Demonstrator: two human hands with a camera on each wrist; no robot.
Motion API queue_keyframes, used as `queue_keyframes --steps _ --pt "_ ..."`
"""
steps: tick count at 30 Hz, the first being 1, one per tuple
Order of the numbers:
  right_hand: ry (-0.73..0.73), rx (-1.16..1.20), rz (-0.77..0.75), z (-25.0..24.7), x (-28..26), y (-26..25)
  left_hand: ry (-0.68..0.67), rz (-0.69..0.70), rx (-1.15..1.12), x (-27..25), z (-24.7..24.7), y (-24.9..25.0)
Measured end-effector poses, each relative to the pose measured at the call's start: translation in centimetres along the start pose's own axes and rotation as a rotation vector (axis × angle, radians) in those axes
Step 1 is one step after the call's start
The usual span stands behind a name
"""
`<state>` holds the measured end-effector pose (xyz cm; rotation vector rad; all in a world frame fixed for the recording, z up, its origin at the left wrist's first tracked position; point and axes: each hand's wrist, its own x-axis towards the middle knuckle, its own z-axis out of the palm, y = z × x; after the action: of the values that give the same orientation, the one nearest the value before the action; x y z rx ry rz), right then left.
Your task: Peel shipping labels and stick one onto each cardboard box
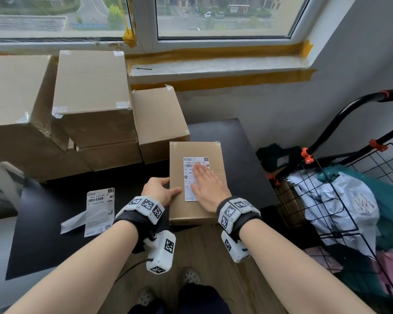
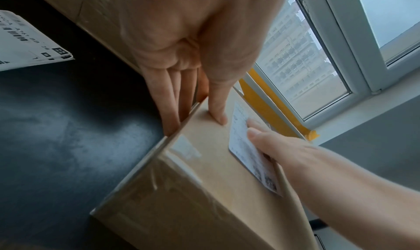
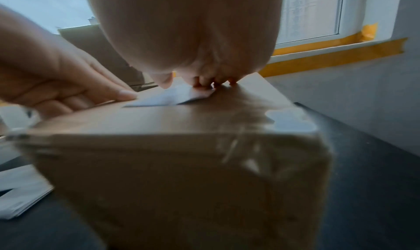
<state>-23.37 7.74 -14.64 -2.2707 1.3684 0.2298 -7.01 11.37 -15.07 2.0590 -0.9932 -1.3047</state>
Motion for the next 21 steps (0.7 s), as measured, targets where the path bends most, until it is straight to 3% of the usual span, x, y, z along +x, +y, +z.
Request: queue_keyframes --steps 12,21 --pt "0.027 0.021 -0.168 3.7 -5.6 -1.9 0.003 0.023 0.033 1.4 0.3 -1.5" --pt "0.058 -0.07 -0.069 3.4 -8.3 1.6 0.0 0.005 -0.022 0.2 0.1 -0.6"
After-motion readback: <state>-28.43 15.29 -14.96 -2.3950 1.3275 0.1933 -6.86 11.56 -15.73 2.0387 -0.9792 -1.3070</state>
